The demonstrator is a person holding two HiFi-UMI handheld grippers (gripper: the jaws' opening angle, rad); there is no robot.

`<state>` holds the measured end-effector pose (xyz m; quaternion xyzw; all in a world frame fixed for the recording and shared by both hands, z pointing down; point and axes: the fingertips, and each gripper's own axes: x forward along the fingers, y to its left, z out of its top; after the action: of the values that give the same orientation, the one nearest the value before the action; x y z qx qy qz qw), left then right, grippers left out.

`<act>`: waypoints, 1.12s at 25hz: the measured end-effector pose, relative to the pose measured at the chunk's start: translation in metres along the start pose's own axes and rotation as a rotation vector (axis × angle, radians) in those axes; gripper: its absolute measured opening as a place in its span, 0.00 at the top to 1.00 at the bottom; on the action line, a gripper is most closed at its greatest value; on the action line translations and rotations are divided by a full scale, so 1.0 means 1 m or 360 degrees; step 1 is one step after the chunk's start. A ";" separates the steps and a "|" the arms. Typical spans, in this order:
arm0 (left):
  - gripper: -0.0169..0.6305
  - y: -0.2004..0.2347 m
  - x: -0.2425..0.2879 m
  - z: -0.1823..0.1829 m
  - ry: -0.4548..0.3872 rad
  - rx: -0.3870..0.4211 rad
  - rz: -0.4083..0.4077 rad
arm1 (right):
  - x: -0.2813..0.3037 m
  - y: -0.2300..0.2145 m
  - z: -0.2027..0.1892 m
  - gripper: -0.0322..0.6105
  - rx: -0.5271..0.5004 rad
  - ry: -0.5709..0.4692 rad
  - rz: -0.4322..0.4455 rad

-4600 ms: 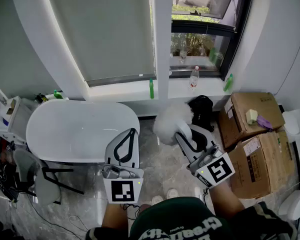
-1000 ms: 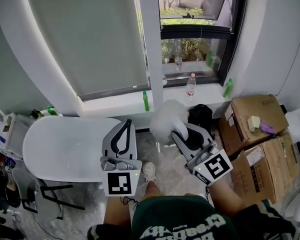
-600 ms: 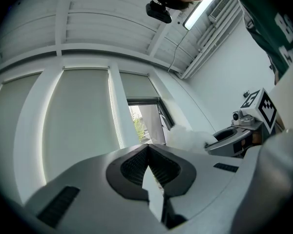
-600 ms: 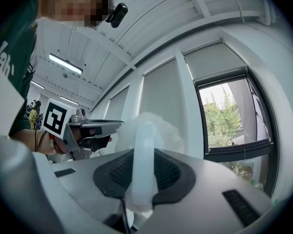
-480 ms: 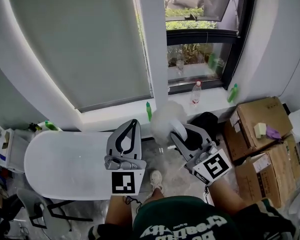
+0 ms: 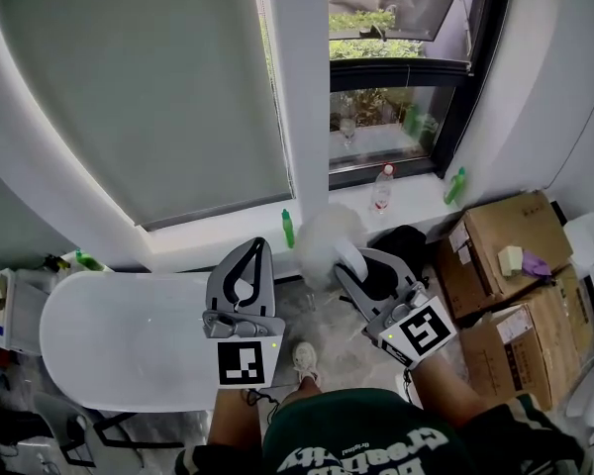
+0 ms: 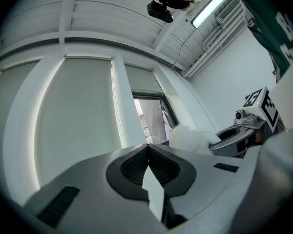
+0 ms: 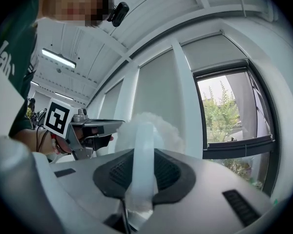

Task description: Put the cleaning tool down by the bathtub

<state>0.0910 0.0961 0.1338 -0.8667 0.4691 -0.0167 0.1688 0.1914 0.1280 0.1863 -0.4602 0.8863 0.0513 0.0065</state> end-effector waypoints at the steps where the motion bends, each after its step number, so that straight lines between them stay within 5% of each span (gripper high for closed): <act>1: 0.96 0.002 0.004 -0.002 0.0000 0.0004 -0.0002 | 0.004 -0.002 -0.001 0.81 0.0001 0.0003 0.0001; 28: 0.96 0.117 0.133 -0.063 0.0019 -0.0010 -0.0103 | 0.167 -0.068 -0.013 0.81 0.0046 0.0011 -0.0069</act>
<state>0.0589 -0.0890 0.1396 -0.8819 0.4417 -0.0259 0.1626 0.1510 -0.0486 0.1838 -0.4794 0.8767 0.0368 0.0110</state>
